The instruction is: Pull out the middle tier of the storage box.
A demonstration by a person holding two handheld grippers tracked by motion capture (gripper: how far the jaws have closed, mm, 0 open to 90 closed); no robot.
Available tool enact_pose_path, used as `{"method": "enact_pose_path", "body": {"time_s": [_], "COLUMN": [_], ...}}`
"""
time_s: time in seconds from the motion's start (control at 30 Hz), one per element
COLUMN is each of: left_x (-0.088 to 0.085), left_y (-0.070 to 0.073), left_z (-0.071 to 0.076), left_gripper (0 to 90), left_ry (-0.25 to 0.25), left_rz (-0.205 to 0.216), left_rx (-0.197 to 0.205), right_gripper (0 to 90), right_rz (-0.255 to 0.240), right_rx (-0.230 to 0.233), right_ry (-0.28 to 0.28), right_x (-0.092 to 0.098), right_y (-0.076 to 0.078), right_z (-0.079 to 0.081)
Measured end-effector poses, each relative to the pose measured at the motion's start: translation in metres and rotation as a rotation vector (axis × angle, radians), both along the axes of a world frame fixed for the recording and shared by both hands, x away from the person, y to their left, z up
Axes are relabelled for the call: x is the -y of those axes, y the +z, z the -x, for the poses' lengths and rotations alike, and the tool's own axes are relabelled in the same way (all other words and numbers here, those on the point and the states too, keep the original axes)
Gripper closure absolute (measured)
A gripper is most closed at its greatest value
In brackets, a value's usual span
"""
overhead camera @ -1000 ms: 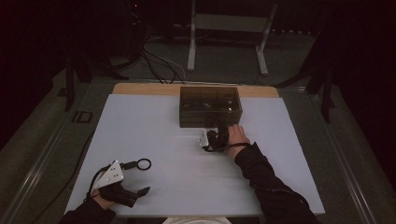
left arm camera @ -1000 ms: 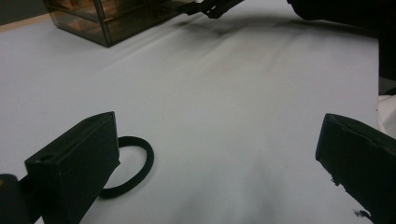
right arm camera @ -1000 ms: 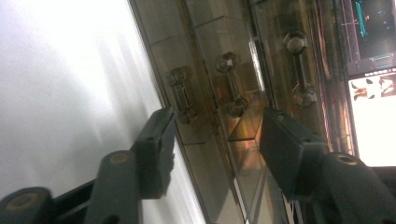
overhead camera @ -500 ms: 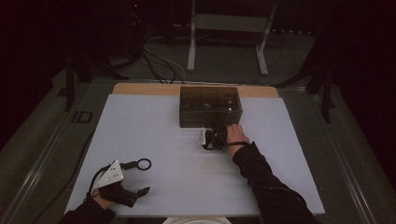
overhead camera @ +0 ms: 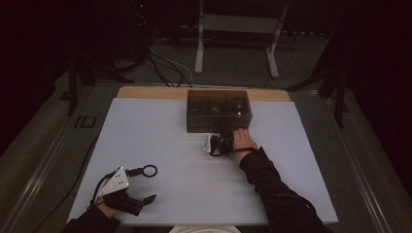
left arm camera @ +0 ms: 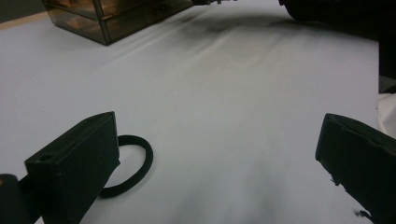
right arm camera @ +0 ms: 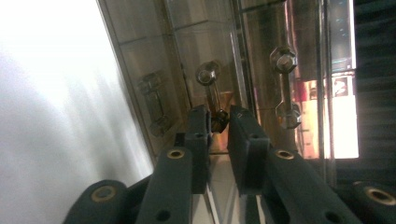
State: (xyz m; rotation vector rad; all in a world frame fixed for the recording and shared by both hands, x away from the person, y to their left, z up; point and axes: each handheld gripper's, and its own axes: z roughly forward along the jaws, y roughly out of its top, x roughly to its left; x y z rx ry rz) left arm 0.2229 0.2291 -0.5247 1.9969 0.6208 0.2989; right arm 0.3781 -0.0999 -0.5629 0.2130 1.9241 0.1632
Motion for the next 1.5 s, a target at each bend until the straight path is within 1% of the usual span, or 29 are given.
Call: {"method": "enact_pose_path", "body": {"time_s": [0.03,0.07,0.17,0.27,0.43,0.7,0.73,0.87,1.3,1.5], "left_x": [0.0,0.0,0.0,0.0,0.0,0.0,0.0,0.001,0.001,0.001], "left_y": [0.0,0.0,0.0,0.0,0.0,0.0,0.0,0.0,-0.001,0.0], "left_z": [0.0,0.0,0.0,0.0,0.0,0.0,0.0,0.0,0.0,0.0], "left_gripper": [1.1,1.0,1.0,1.1,1.0,1.0,1.1,1.0,1.0,1.0], "left_ry": [0.0,0.0,0.0,0.0,0.0,0.0,0.0,0.001,-0.002,-0.001], "left_rz": [0.0,0.0,0.001,-0.002,-0.003,-0.006,-0.007,-0.006,-0.012,-0.012], "left_rx": [0.0,-0.001,0.0,-0.001,-0.001,-0.001,-0.001,-0.001,-0.002,-0.002], "right_gripper": [78.7,78.9,79.2,79.9,80.1,80.1,80.0,80.0,79.8,79.5], "right_rz": [0.0,0.011,0.009,-0.009,-0.021,-0.025,-0.019,-0.011,-0.017,-0.024], "right_rx": [0.0,0.011,0.012,0.006,0.007,-0.008,-0.011,-0.012,-0.02,-0.032], "right_ry": [0.0,0.0,-0.006,-0.012,-0.015,-0.005,0.002,0.011,0.013,0.016], "right_x": [0.0,-0.001,-0.001,-0.001,0.0,0.001,0.002,0.004,0.004,0.005], "right_y": [0.0,-0.001,-0.002,0.0,0.001,0.005,0.004,0.003,0.004,0.006], "right_z": [0.0,0.0,0.001,0.001,0.003,0.015,0.018,0.024,0.024,0.024]}}
